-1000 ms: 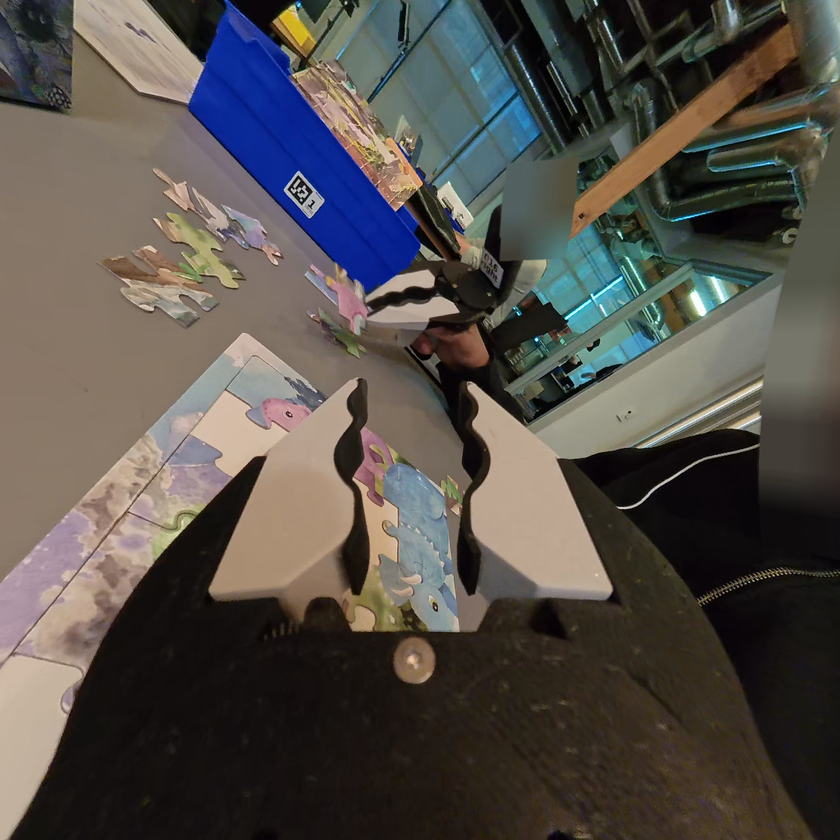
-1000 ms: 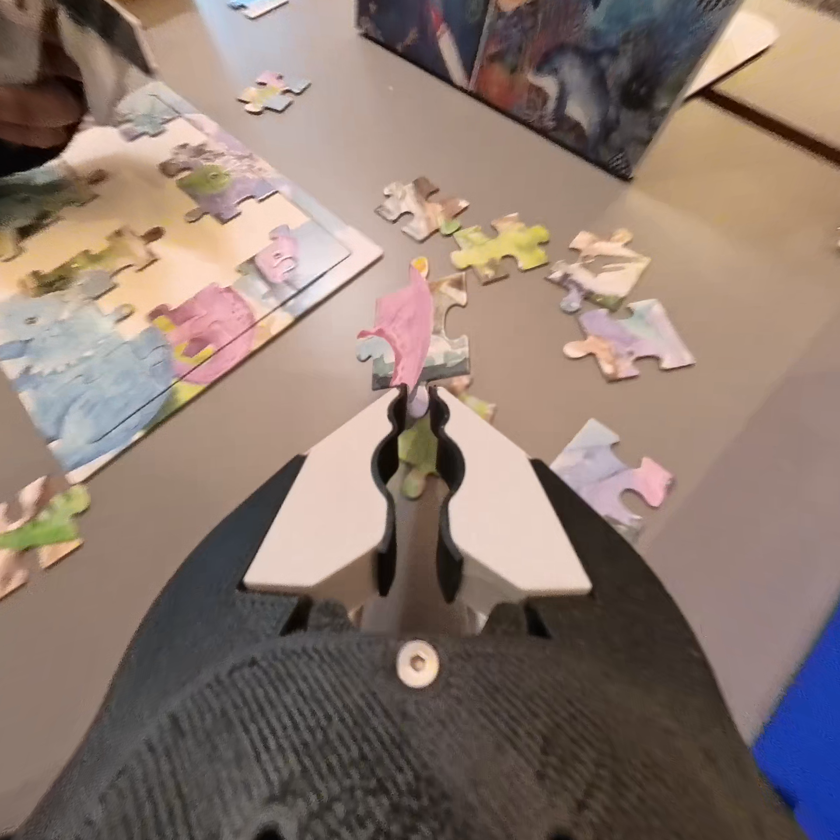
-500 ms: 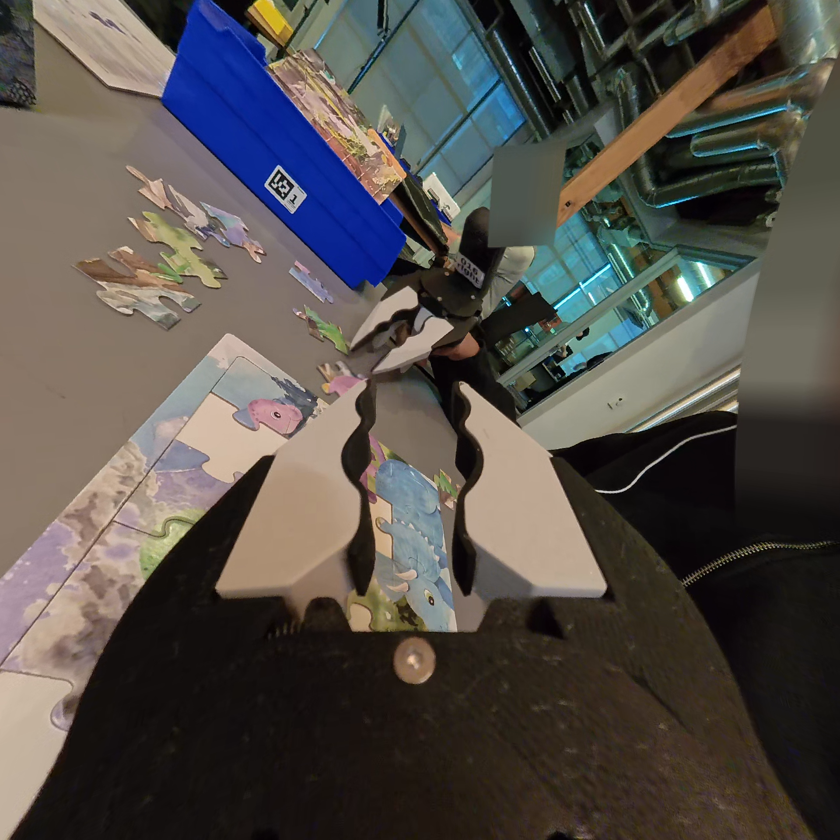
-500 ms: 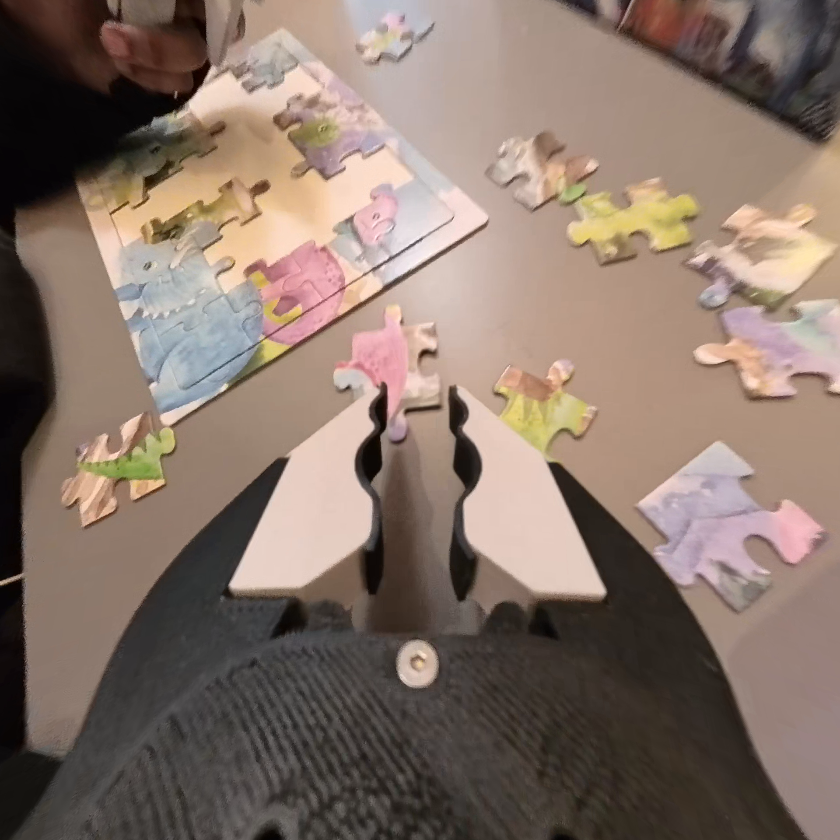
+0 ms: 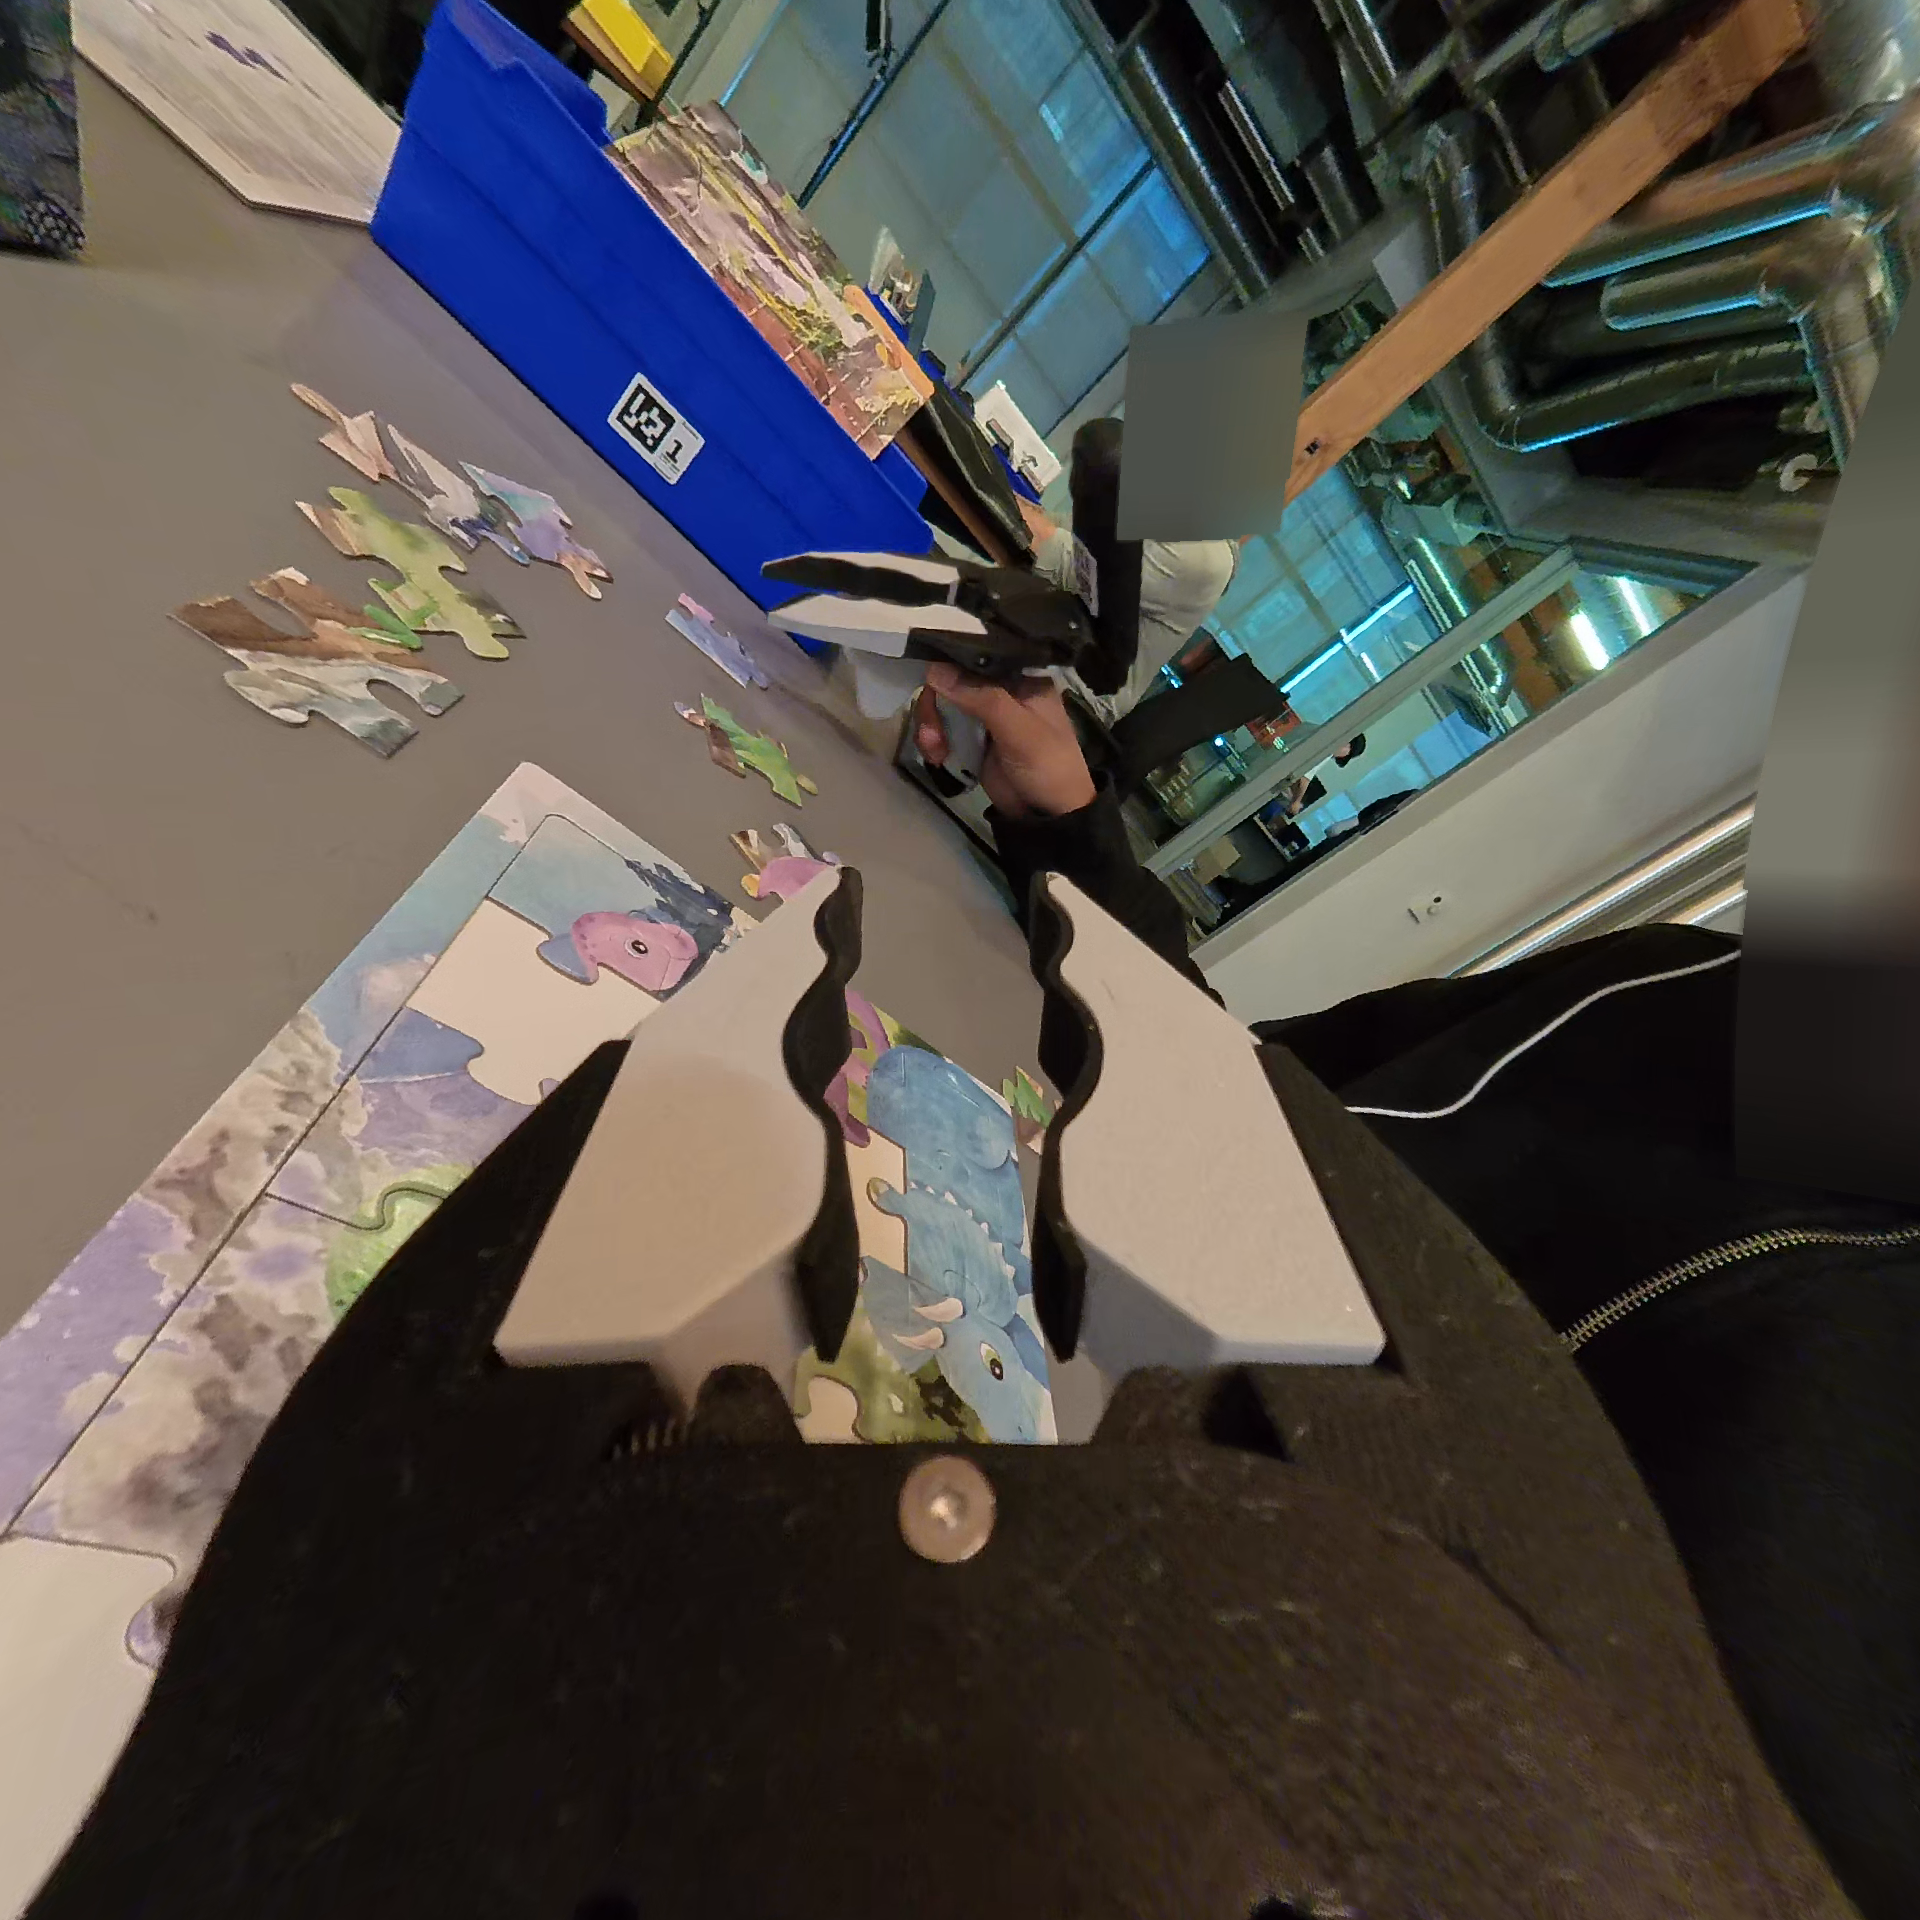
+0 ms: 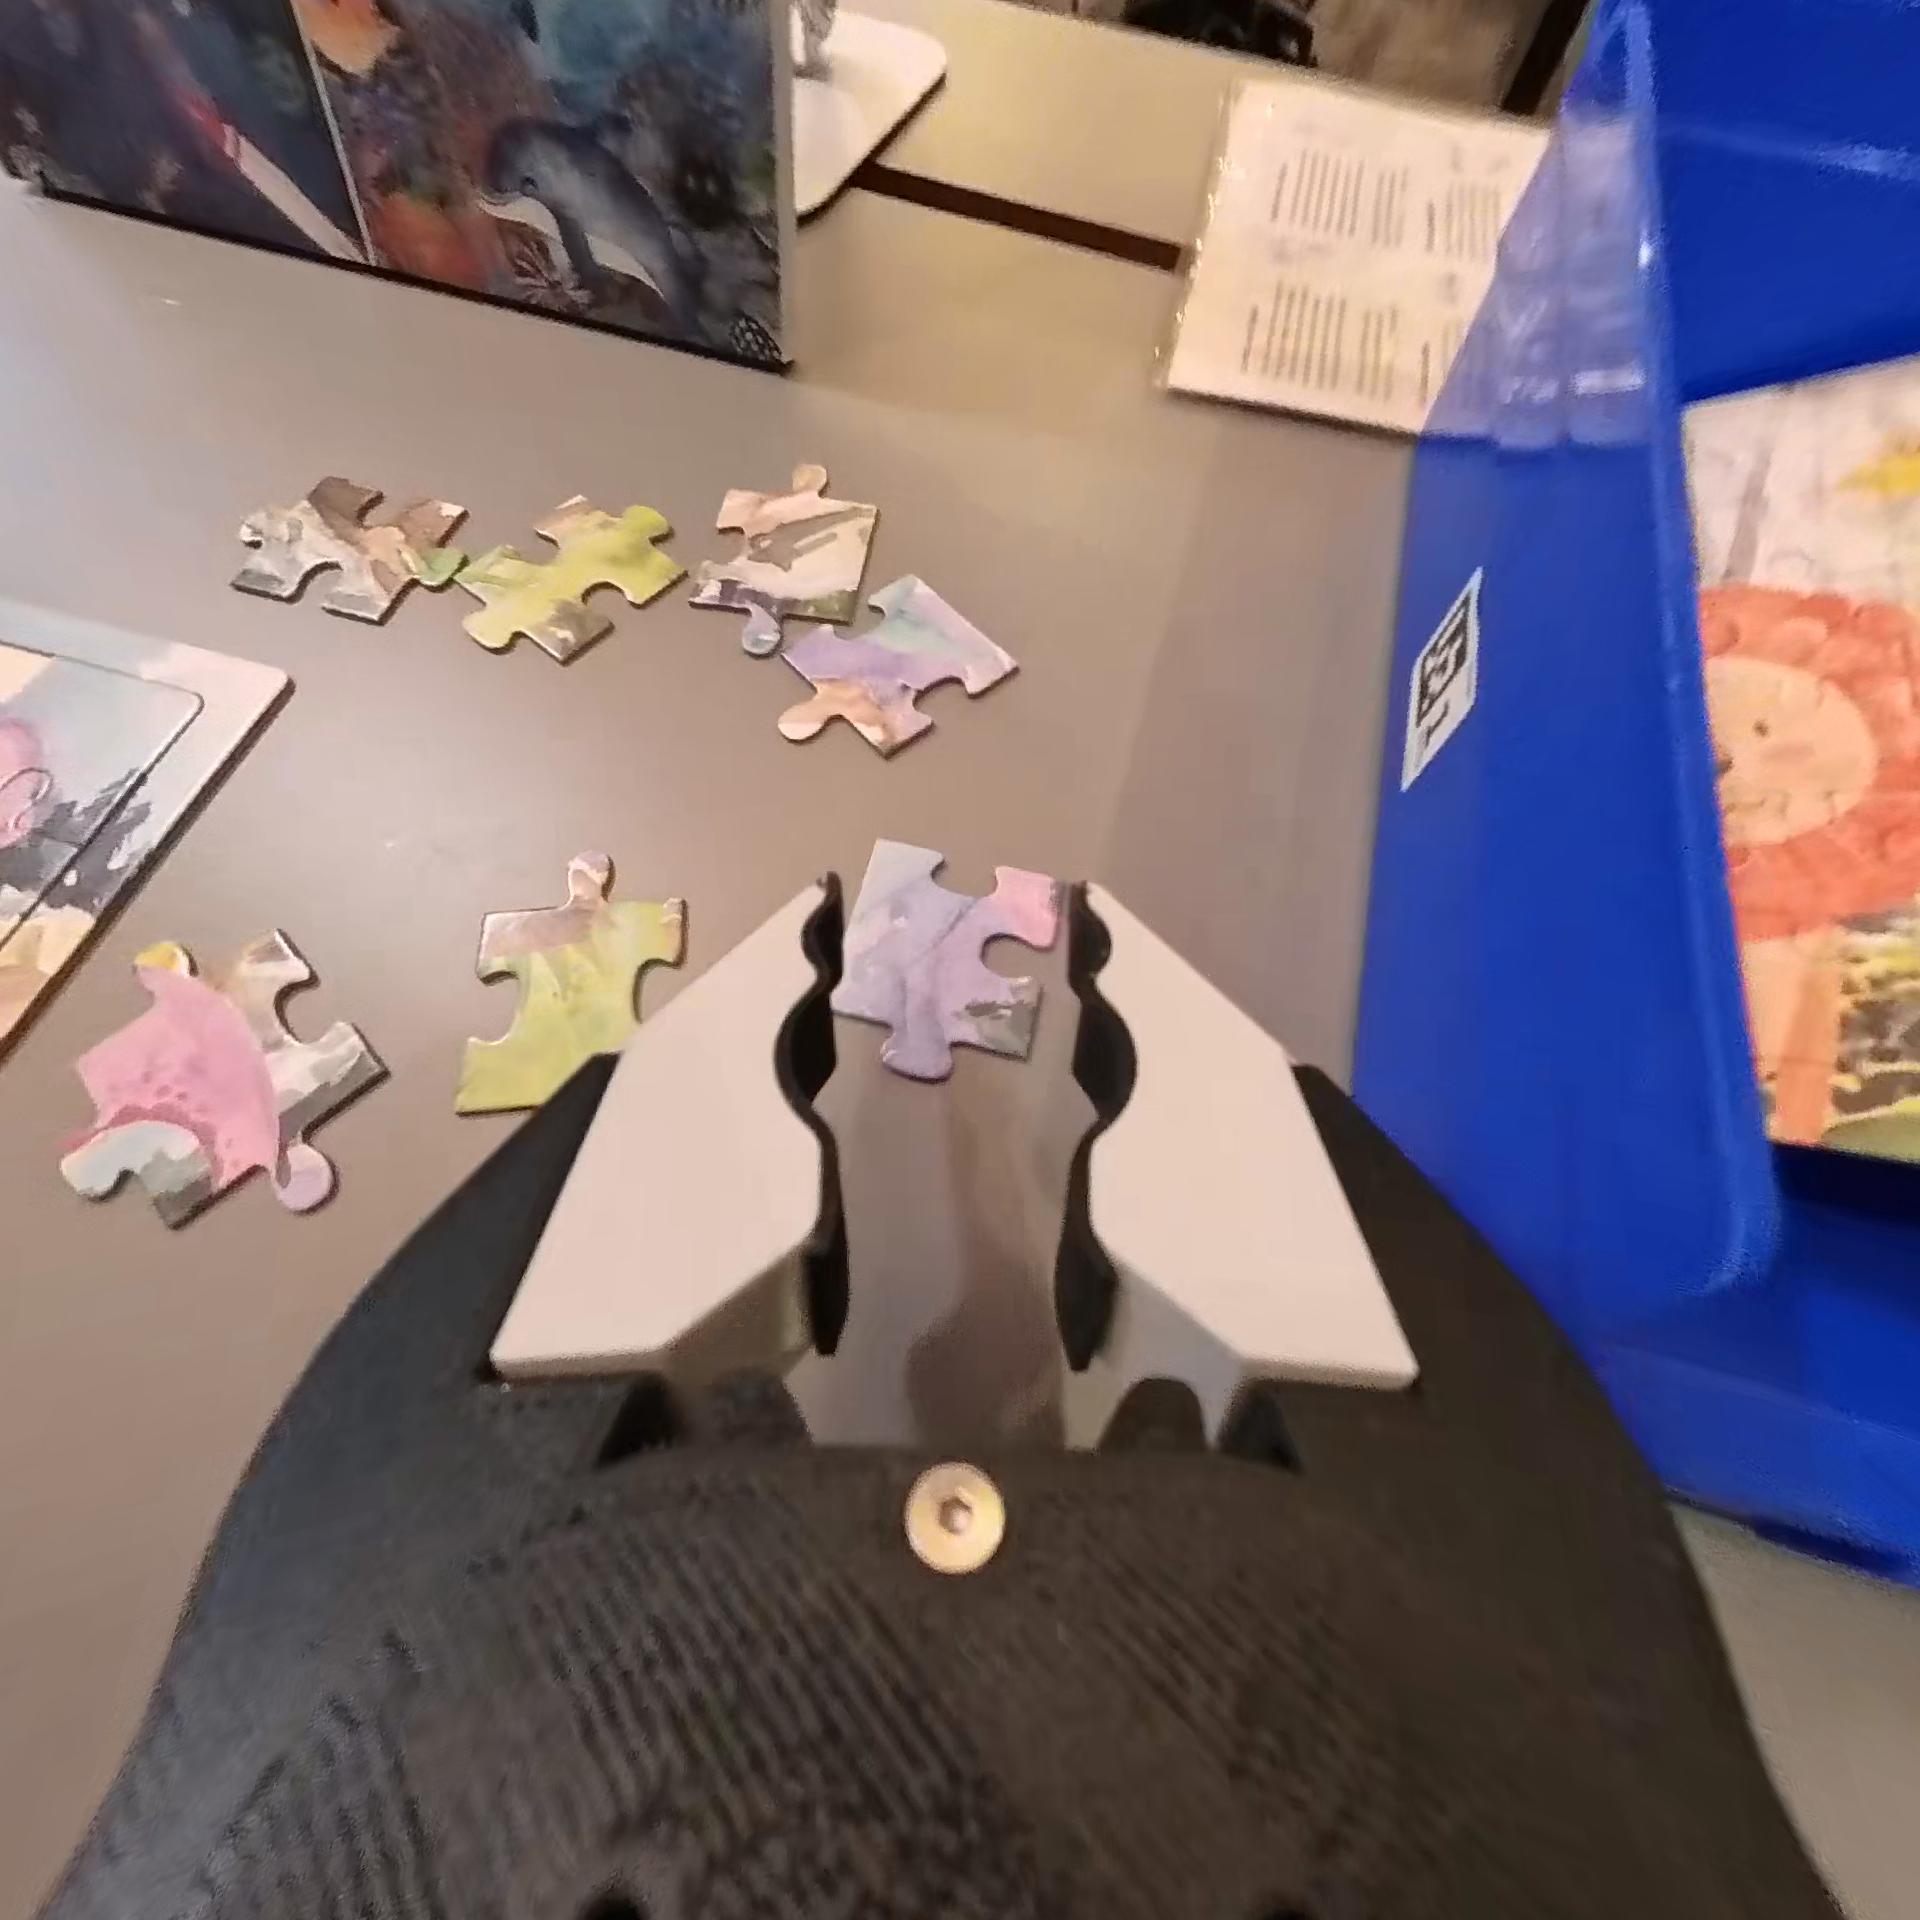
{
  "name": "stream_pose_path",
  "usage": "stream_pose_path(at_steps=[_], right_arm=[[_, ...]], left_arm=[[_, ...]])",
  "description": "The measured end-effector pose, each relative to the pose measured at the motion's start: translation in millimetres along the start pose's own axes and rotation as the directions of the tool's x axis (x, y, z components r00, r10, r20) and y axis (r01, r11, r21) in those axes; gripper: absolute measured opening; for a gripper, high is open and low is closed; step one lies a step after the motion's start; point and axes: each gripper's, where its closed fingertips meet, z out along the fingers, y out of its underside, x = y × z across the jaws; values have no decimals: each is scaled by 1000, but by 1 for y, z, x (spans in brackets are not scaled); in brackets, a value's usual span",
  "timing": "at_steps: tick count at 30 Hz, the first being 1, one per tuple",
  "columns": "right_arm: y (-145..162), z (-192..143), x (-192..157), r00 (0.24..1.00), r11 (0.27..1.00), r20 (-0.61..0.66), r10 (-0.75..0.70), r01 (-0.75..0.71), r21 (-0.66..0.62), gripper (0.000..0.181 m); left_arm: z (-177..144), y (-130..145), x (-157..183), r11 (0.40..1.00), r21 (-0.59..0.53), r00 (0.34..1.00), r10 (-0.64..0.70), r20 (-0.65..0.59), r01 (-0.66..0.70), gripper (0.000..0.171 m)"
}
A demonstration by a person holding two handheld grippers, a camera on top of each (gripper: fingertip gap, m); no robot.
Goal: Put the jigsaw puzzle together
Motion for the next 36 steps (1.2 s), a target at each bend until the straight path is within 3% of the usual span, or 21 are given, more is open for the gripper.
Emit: stream_pose_path(at_steps=[13,36], right_arm=[[19,7,0,992,988,37,121,-117,-102,47],[26,10,-3,992,984,43,117,-110,-143,46]], left_arm=[[0,0,0,1000,3,1000,3,0,-3,30],[0,-1,0,1000,7,1000,4,1,-4,30]])
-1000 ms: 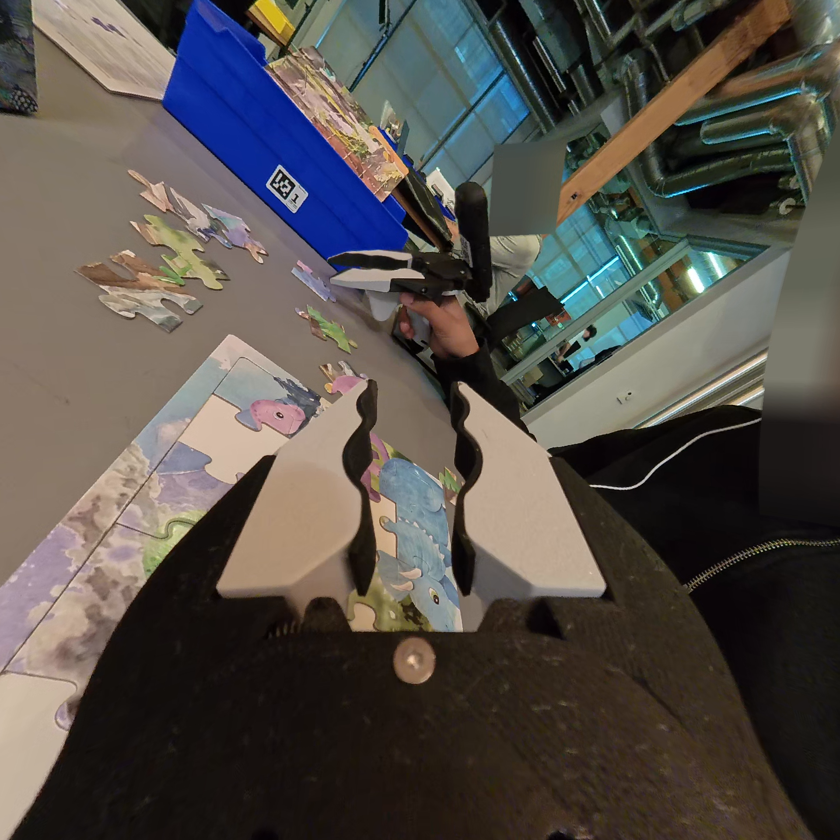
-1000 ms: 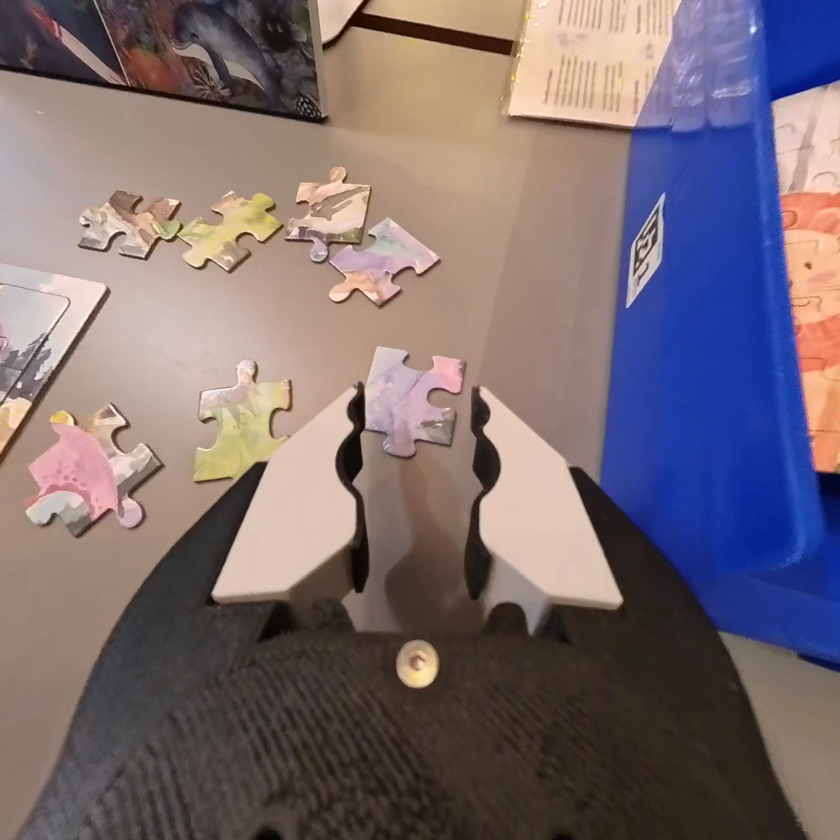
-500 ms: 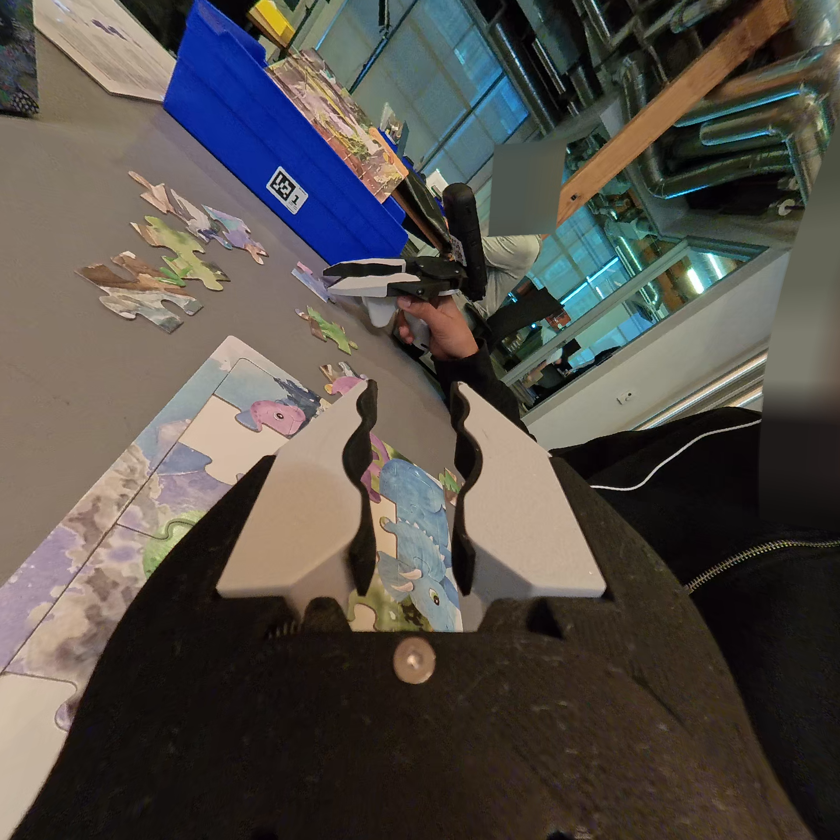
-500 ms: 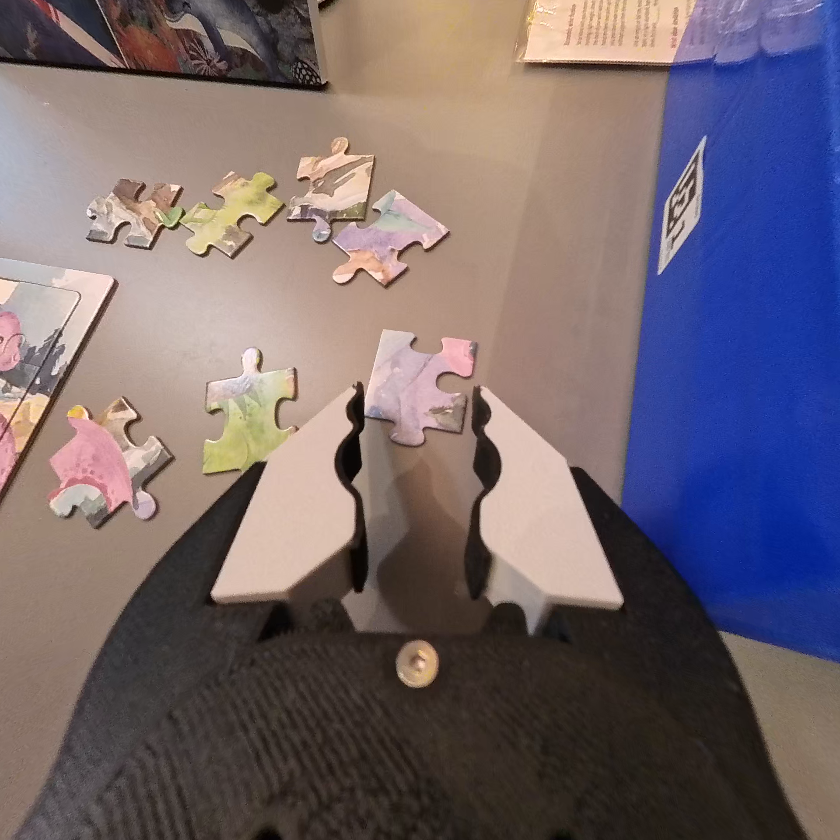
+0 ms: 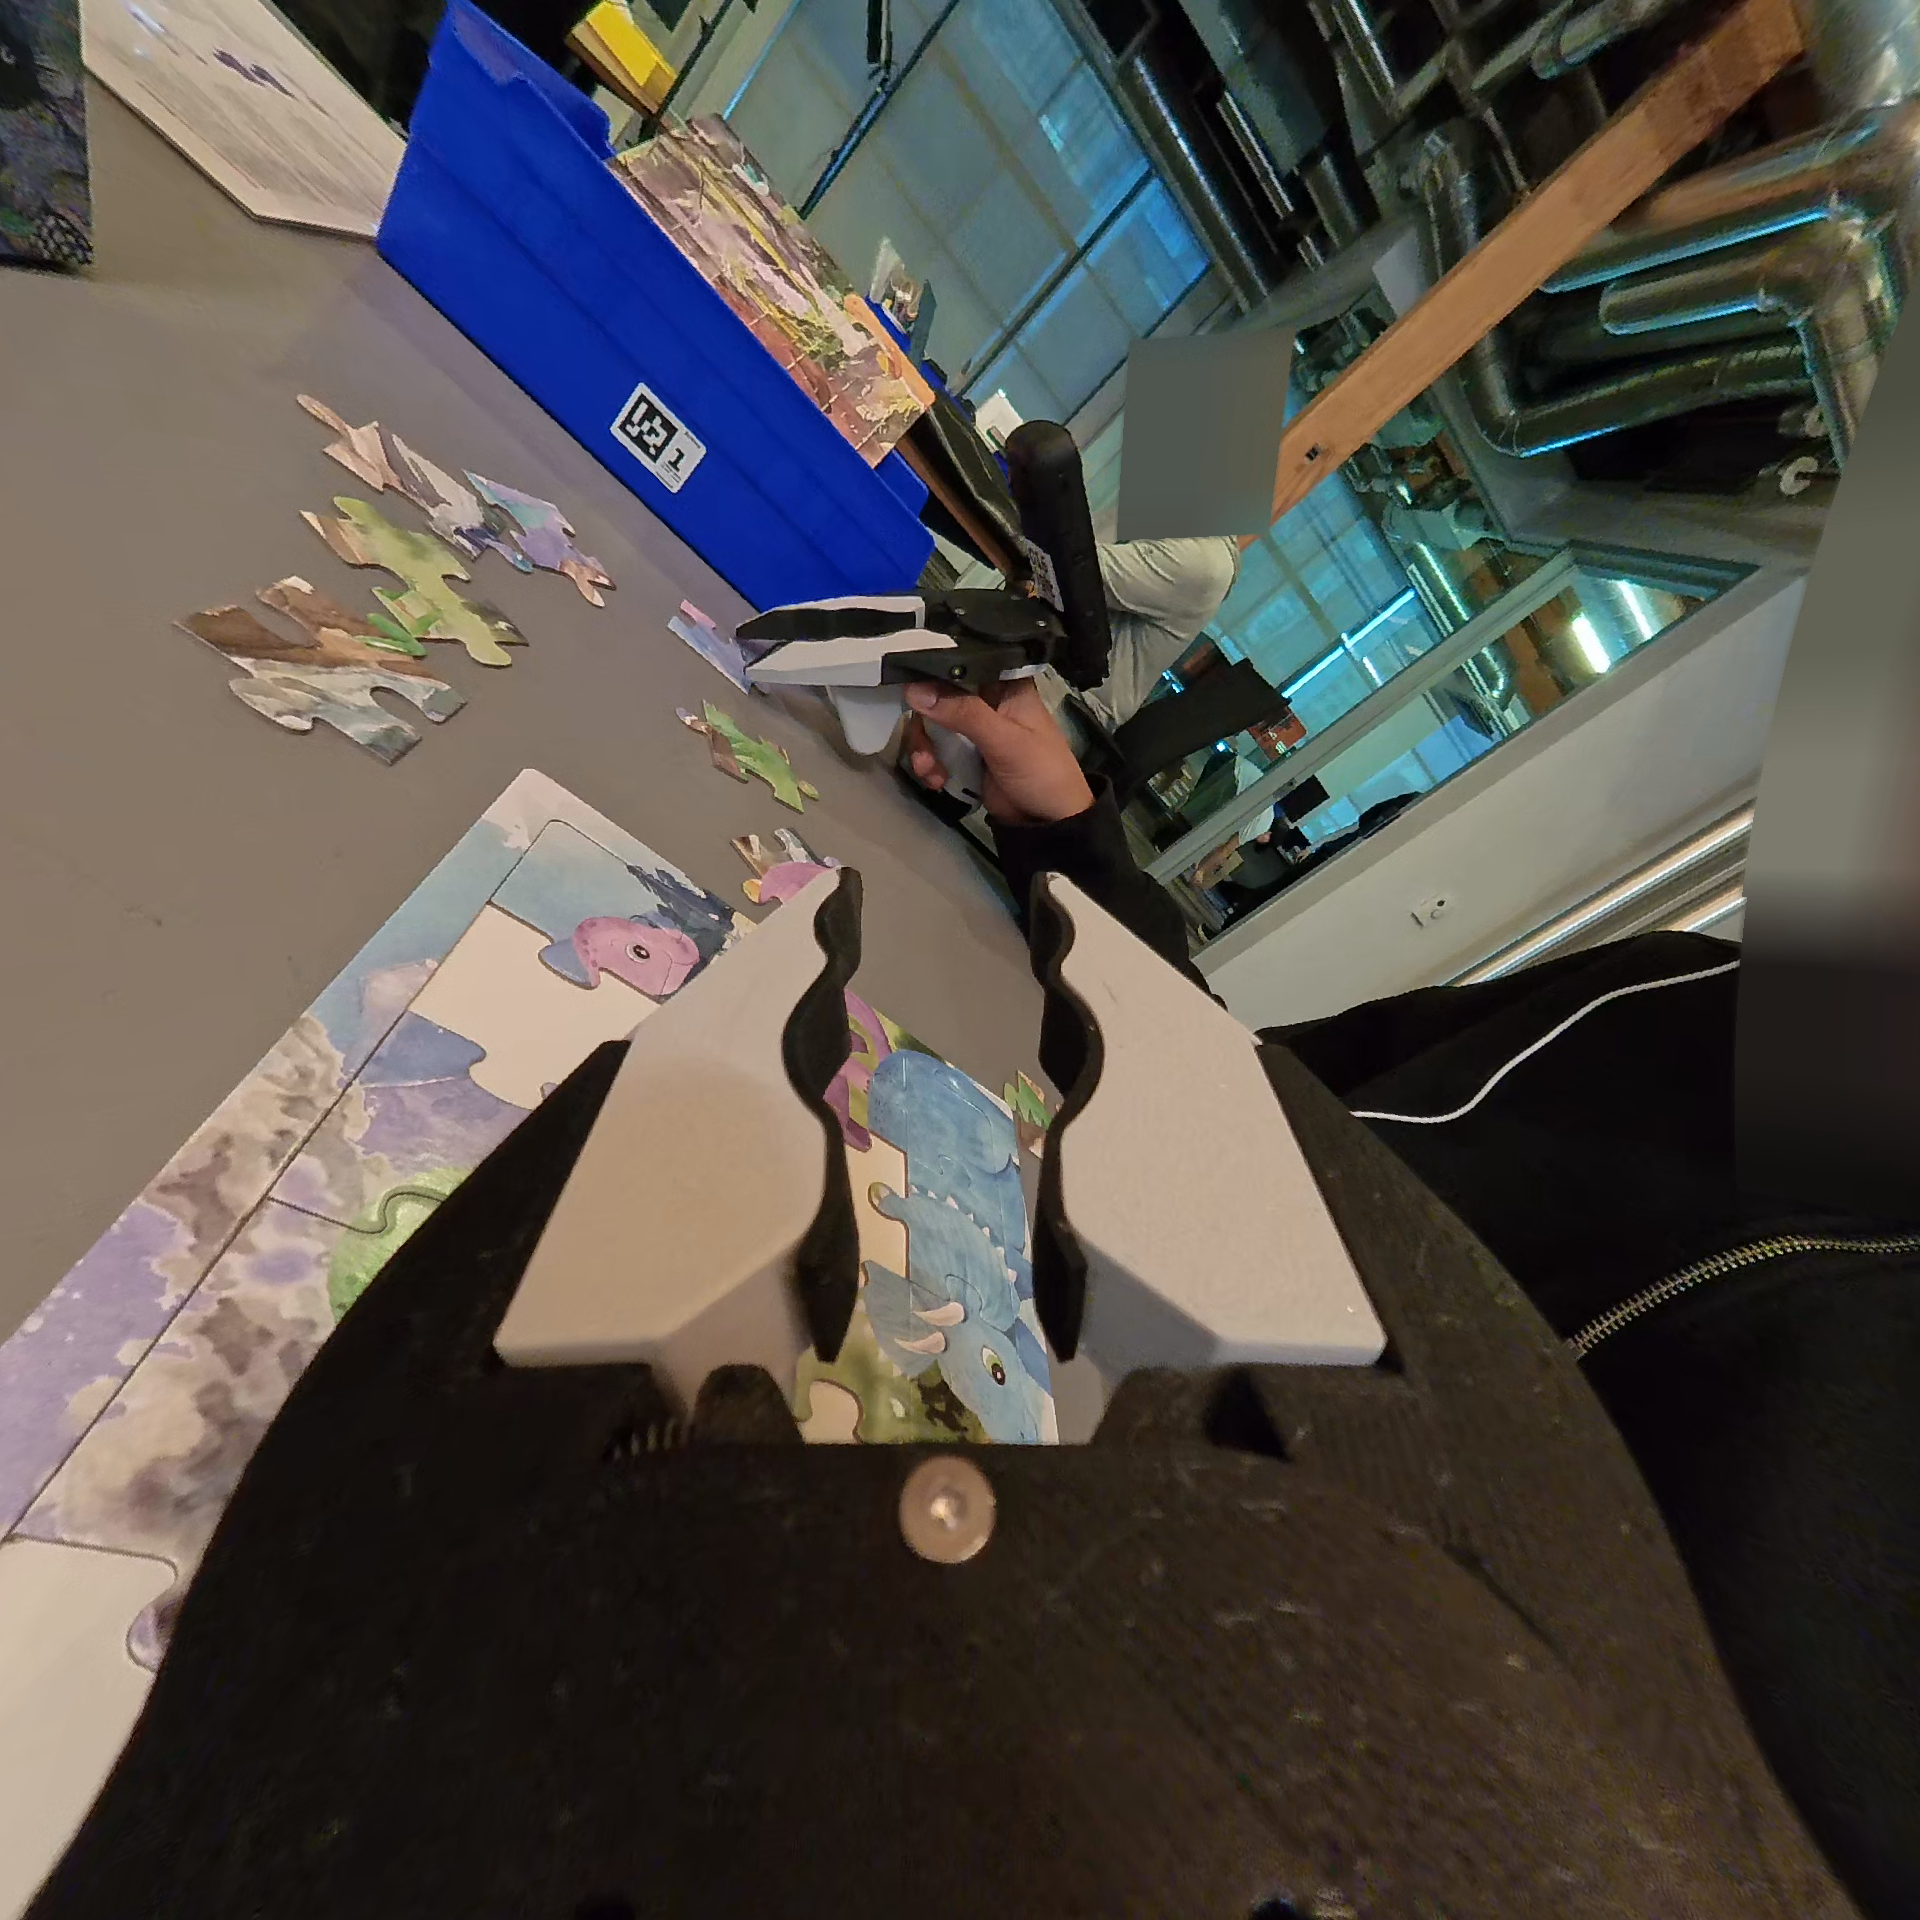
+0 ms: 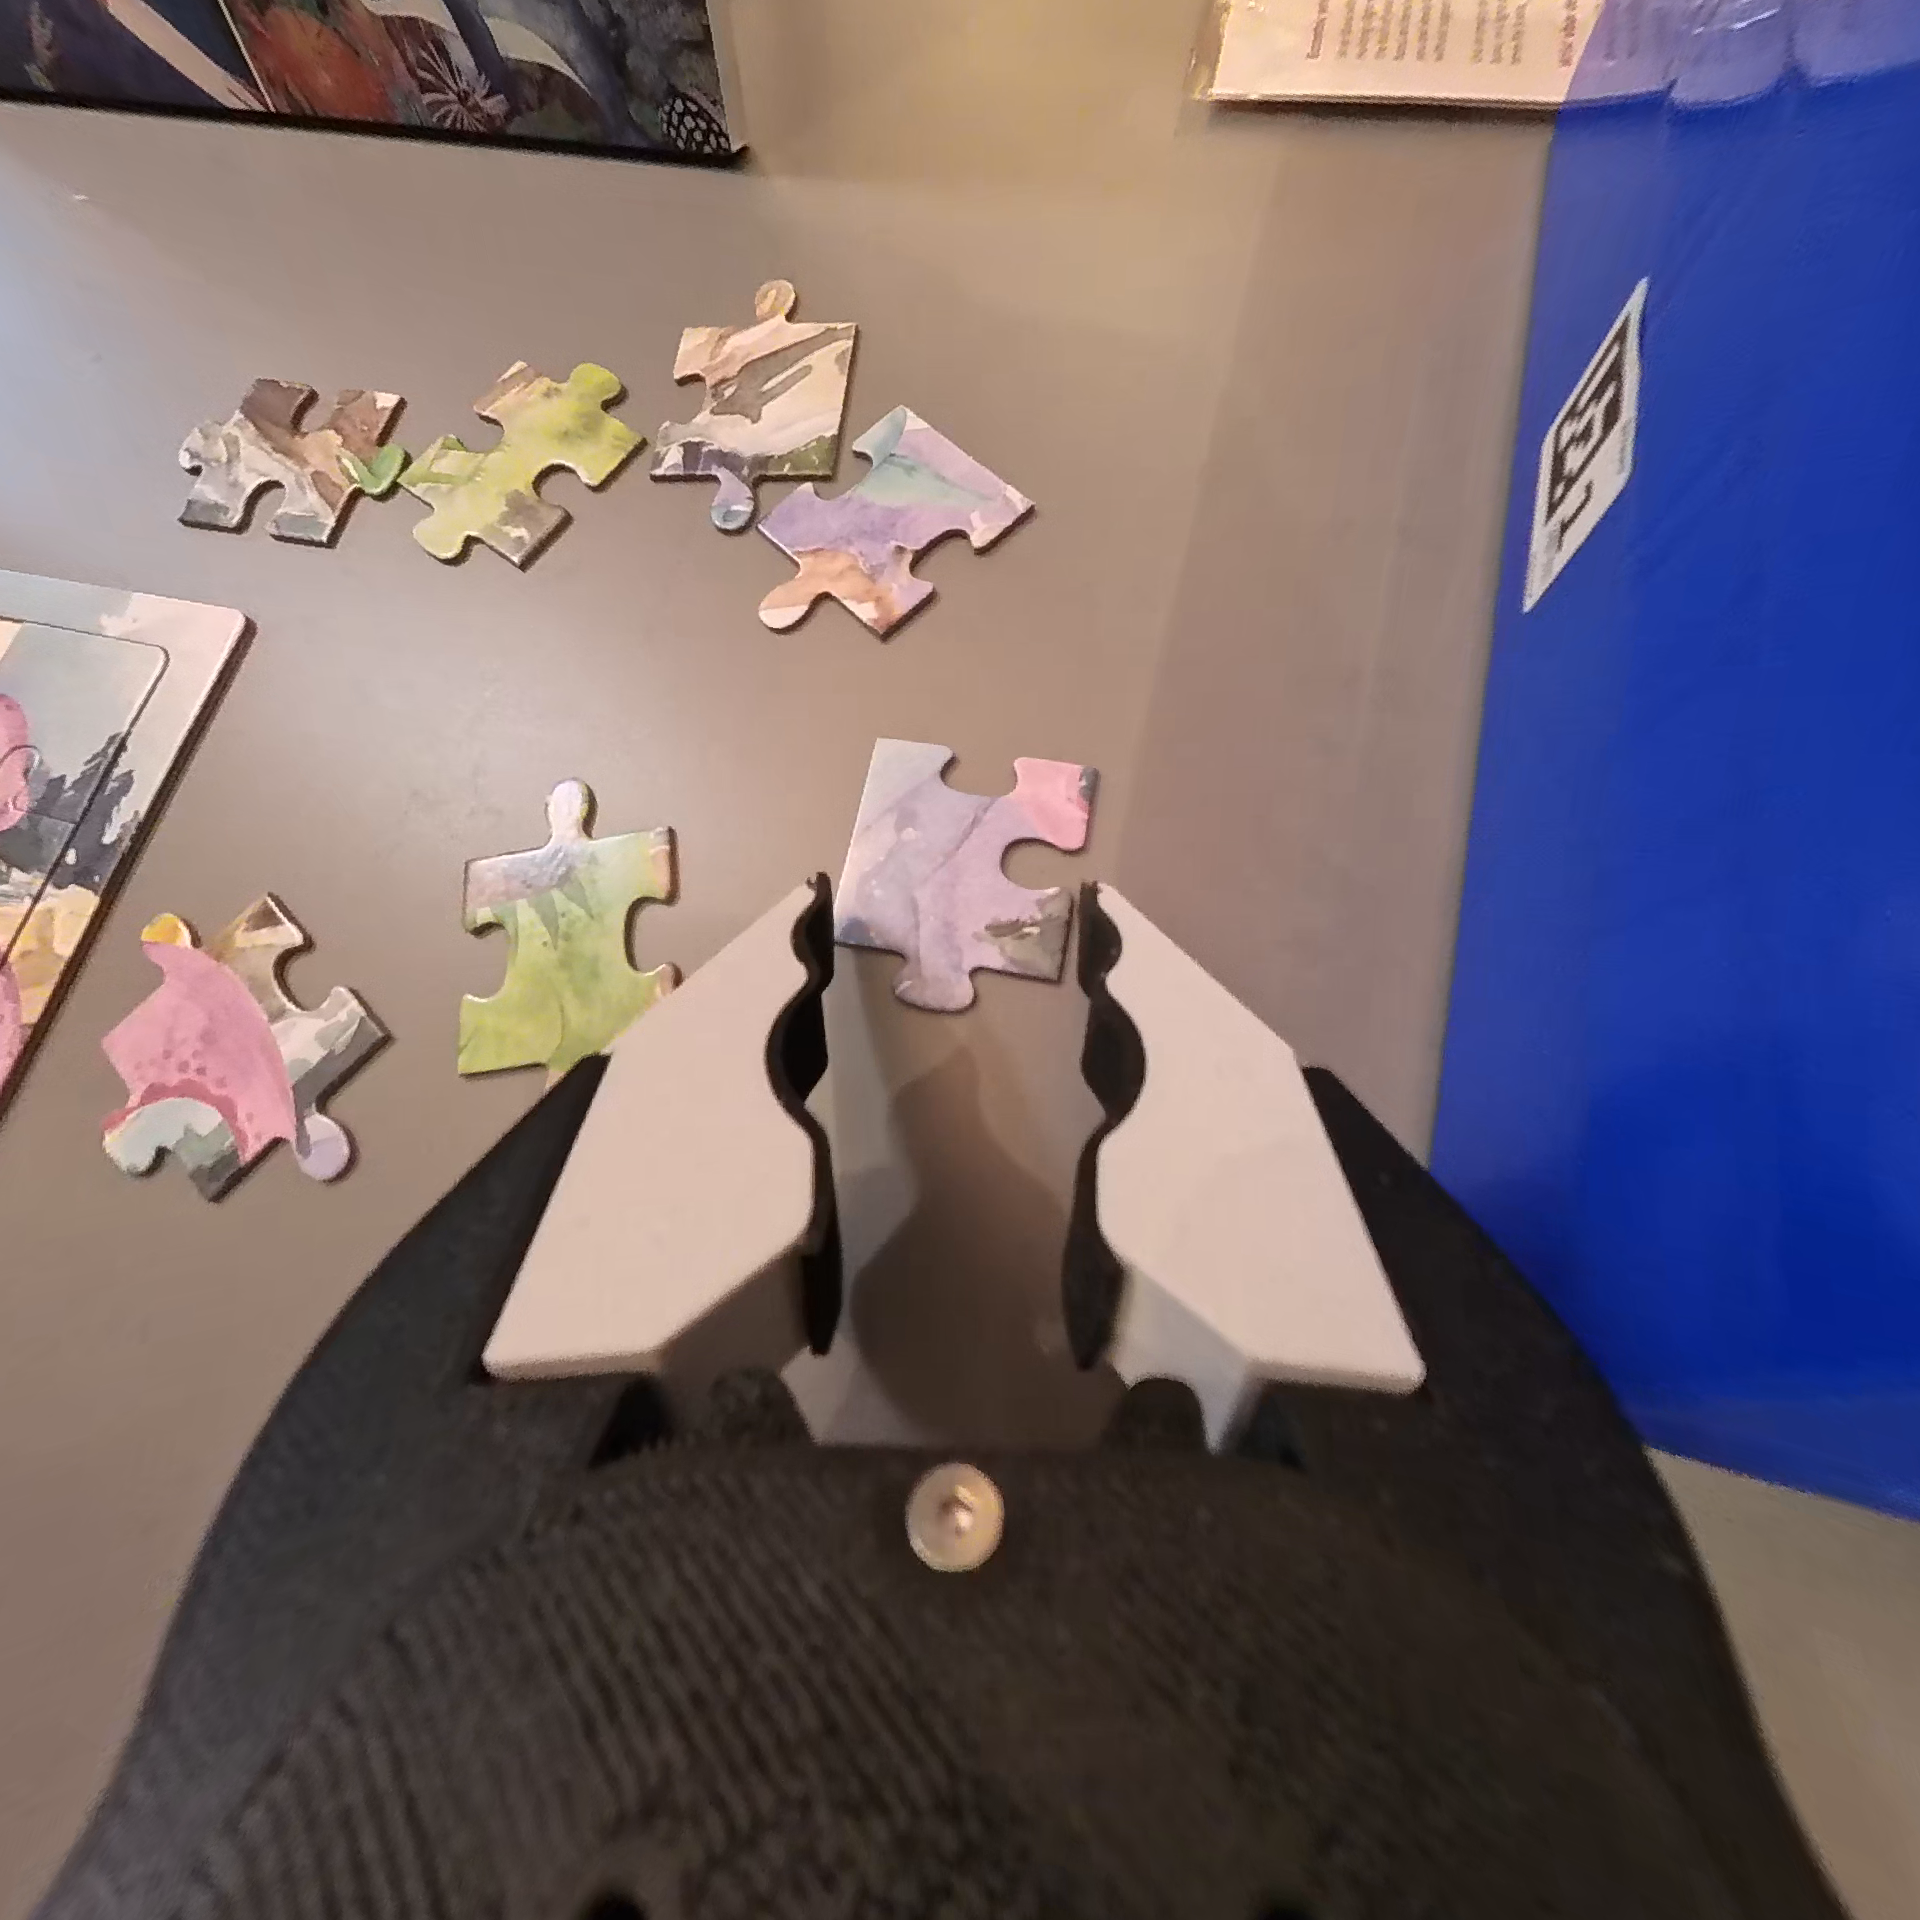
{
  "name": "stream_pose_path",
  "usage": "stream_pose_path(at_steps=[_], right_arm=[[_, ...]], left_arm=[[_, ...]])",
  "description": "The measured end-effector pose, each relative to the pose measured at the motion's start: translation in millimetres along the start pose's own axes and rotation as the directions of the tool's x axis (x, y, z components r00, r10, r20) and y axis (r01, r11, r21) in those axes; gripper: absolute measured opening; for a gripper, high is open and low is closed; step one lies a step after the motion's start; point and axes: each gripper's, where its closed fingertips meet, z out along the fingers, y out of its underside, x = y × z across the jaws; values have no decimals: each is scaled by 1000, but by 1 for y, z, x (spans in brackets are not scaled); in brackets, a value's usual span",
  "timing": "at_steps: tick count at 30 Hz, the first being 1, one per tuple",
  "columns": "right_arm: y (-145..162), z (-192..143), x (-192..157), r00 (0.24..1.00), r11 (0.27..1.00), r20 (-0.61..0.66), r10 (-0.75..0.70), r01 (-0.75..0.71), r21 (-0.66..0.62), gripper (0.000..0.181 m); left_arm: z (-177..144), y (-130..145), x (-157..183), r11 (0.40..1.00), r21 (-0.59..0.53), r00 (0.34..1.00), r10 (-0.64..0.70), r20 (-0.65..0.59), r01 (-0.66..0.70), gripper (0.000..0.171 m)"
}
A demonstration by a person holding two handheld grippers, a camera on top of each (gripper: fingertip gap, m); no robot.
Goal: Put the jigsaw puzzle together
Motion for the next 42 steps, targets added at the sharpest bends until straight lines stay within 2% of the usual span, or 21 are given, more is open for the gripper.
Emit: stream_pose_path(at_steps=[20,27,29,32,33,36,38,40,42], right_arm=[[3,-2,0,1000,1000,16,18,-18,-13,44],[9,-8,-5,998,998,51,33,-30,-60,39],[12,-10,-13,995,996,96,21,-13,-87,31],[16,-13,-45,961,993,274,30,2,-116,28],[13,-14,-47,959,995,283,23,7,-104,27],[-3,-15,-39,973,999,228,-37,38,-3,25],[-10,-16,-27,987,997,143,-74,69,43,29],[-9,-14,-16,993,995,67,-99,97,39,30],[1,-9,-16,993,995,65,-98,99,-20,30]], left_arm=[[0,0,-1,1000,1,1000,0,2,0,30],[-1,0,0,1000,3,1000,-3,-2,3,30],[-1,-1,0,1000,4,1000,-5,-4,5,30],[-1,-1,0,1000,5,1000,-6,-5,6,31],[-1,-1,0,1000,5,1000,-6,-6,6,31],[-1,-1,0,1000,4,1000,-8,-8,8,31],[-1,-1,0,1000,6,1000,-8,-9,8,31],[0,-1,1,1000,5,1000,-9,-10,9,31],[0,0,1,1000,4,1000,-9,-12,9,31]])
